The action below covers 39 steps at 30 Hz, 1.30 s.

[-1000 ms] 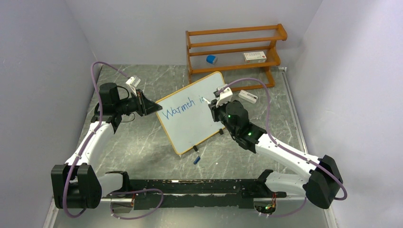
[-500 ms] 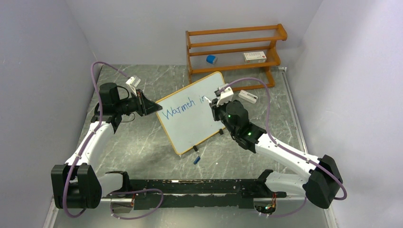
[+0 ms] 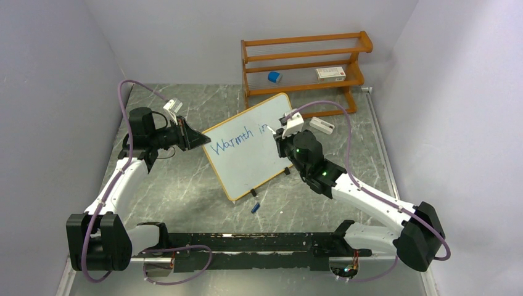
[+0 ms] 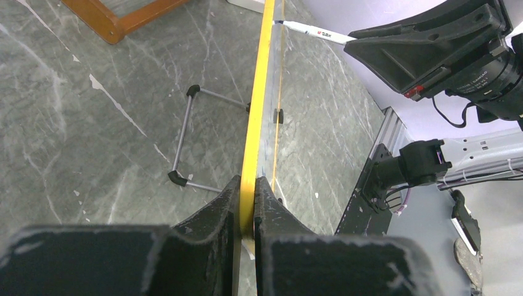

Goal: Write a sentence on the whiteboard

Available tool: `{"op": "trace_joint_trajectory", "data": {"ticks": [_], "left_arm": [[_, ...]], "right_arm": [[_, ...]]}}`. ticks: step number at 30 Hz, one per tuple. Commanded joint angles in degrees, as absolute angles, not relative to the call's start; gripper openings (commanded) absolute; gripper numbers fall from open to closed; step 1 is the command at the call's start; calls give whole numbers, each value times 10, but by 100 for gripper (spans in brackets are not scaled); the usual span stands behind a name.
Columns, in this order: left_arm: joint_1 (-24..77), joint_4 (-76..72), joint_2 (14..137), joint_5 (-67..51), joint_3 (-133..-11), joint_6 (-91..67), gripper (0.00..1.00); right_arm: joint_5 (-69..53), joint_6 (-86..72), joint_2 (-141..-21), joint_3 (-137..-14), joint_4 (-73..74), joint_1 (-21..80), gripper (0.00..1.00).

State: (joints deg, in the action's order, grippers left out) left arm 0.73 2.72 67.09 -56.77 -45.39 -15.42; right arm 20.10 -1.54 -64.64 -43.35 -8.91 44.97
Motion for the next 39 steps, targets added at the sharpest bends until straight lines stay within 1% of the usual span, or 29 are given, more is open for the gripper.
{"op": "trace_joint_trajectory", "data": {"ticks": [1, 17, 23, 31, 39], "left_arm": [[1, 51, 681, -529, -454, -126, 5], [1, 51, 679, -527, -454, -127, 5], [1, 51, 679, -525, -454, -126, 5], [1, 52, 679, -522, -454, -126, 5], [1, 51, 679, -523, -454, -128, 5]], "right_arm": [[199, -27, -635, -431, -61, 444, 0], [205, -32, -613, -429, -32, 445, 0], [180, -27, -590, -418, -42, 450, 0], [191, -11, -555, -393, -47, 492, 0], [261, -4, -542, -373, -52, 576, 0]]}}
